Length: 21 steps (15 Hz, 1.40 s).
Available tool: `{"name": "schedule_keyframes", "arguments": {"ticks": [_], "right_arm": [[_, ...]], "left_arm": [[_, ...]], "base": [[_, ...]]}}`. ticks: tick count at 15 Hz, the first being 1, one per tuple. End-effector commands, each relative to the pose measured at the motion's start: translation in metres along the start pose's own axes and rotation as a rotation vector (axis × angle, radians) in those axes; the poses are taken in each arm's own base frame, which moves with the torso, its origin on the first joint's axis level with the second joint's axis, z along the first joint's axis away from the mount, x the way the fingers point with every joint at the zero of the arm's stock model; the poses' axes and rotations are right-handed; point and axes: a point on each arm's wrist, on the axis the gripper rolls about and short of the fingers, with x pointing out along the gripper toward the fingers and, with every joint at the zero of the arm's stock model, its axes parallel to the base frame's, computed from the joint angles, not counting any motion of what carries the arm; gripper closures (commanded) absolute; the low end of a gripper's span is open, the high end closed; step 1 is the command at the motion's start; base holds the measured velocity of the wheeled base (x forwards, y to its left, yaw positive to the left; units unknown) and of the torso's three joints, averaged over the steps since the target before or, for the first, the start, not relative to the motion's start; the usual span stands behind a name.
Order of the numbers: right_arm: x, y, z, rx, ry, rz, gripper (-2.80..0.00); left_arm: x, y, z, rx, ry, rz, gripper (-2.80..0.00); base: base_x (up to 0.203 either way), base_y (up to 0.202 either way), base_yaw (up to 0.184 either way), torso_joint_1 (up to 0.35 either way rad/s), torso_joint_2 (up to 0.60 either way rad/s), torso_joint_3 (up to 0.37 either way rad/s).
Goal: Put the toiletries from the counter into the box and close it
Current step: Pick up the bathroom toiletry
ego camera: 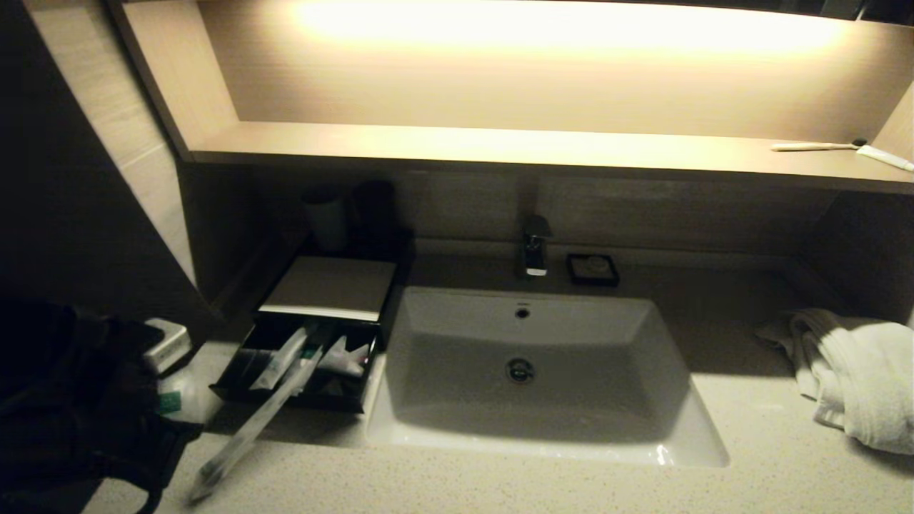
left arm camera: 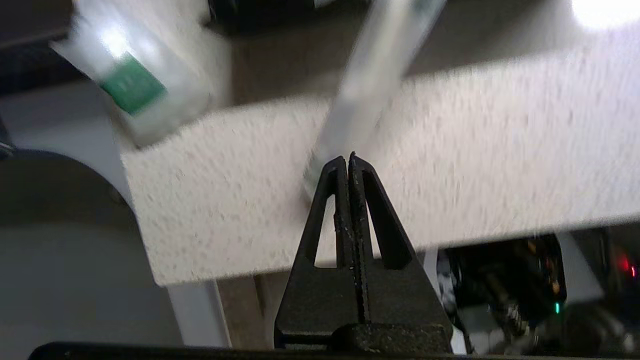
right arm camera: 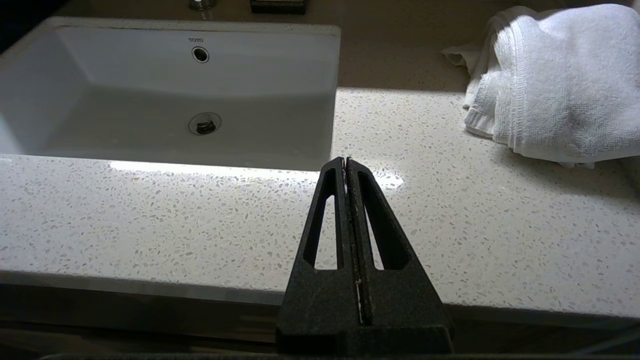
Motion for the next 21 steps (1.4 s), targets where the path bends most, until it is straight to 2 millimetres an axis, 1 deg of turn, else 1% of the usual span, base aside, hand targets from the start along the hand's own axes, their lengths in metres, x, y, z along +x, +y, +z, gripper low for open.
{"name": "schedule_keyframes", "arguments": {"ticks": [1, 5, 9, 10, 14, 17, 21], "right_arm": [[0.000, 0.000, 0.000, 0.000, 0.000, 0.001, 0.00], [0.000, 0.000, 0.000, 0.000, 0.000, 0.001, 0.00], [0.000, 0.000, 0.000, 0.000, 0.000, 0.001, 0.00], [0.000, 0.000, 0.000, 0.000, 0.000, 0.000, 0.00], [0.000, 0.000, 0.000, 0.000, 0.000, 0.001, 0.00], [0.000, 0.000, 0.000, 0.000, 0.000, 0.001, 0.00], [0.000, 0.000, 0.000, 0.000, 0.000, 0.001, 0.00]], "left_arm": [[-0.001, 0.002, -0.013, -0.006, 0.019, -0.005, 0.00], [0.007, -0.002, -0.032, 0.030, 0.047, -0.034, 0.00], [0.019, -0.002, -0.040, 0.061, 0.022, -0.045, 0.00], [0.021, 0.000, -0.041, 0.077, 0.017, -0.038, -2.80], [0.022, 0.007, -0.042, 0.080, -0.005, -0.048, -2.80], [0.023, 0.013, -0.047, 0.112, 0.001, -0.054, -2.80], [0.027, 0.014, -0.053, 0.128, 0.026, -0.078, -2.80]], "base": [[0.000, 0.000, 0.000, 0.000, 0.00, 0.000], [0.000, 0.000, 0.000, 0.000, 0.00, 0.000], [0.000, 0.000, 0.000, 0.000, 0.00, 0.000], [0.000, 0.000, 0.000, 0.000, 0.00, 0.000], [0.000, 0.000, 0.000, 0.000, 0.00, 0.000], [0.000, 0.000, 0.000, 0.000, 0.00, 0.000], [0.000, 0.000, 0.000, 0.000, 0.00, 0.000]]}}
